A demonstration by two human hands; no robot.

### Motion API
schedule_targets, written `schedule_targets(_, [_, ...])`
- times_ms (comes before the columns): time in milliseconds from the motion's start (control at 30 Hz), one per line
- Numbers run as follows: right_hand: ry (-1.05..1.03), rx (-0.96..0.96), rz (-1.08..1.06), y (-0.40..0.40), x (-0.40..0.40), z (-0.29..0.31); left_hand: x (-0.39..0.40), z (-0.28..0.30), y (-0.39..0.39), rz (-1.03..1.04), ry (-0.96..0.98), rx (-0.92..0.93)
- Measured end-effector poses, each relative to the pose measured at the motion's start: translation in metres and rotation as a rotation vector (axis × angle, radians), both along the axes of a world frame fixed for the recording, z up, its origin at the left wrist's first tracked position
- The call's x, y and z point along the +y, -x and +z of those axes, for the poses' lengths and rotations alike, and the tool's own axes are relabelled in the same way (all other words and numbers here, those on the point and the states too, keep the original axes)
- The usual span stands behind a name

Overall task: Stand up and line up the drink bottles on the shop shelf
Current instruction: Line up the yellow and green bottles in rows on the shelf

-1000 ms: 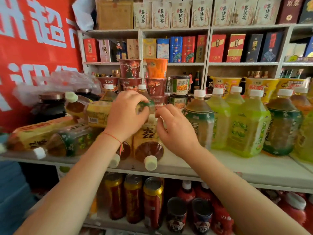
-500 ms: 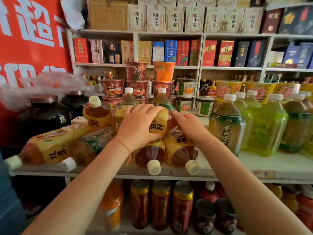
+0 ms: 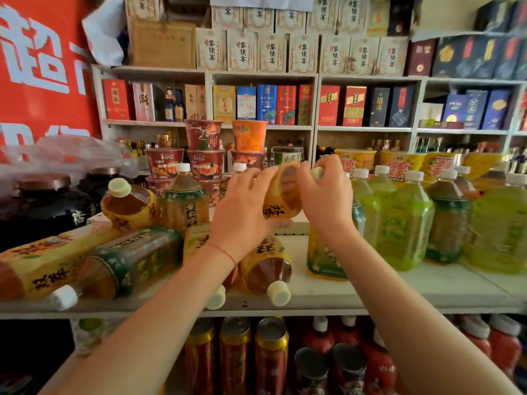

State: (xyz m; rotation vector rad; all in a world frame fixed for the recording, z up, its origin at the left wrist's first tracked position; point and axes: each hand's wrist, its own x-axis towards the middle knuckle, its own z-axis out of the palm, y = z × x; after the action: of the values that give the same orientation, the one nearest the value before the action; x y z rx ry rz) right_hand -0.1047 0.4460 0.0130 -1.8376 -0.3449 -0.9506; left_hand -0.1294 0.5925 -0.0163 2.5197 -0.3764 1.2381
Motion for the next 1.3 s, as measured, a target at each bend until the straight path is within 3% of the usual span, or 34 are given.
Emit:
schedule_targets(200, [0.271, -0.274, -0.197, -0.005, -0.008, 0.001, -0.032, 0.004, -0.014, -0.076, 0.149, 0.096])
schedule_targets(600, [0.755, -0.181, -0.298, -0.036, -0.008, 0.013, -0.049, 0.003, -0.025, 0.029, 0.175, 0.327])
schedule_targets(767, [0.595, -0.400, -0.468, -0.058, -0.025, 0.000, -0.052, 0.009, -0.038, 0.064, 0.171, 0.377])
schedule_targets(967, [0.566, -0.128, -0.487, -0.061, -0.047, -0.026, -0.063, 0.011, -0.062, 0.069, 0.234, 0.473])
schedule_targets(1100, [0.530, -0.219, -0.432, -0.059, -0.051, -0.034, -0.065, 0.010, -0.075, 0.031, 0.241, 0.505])
schedule_targets(1300, [0.507, -0.233, -0.422, -0.061, -0.052, -0.034, -0.069, 0.006, -0.079, -0.174, 0.428, 0.634])
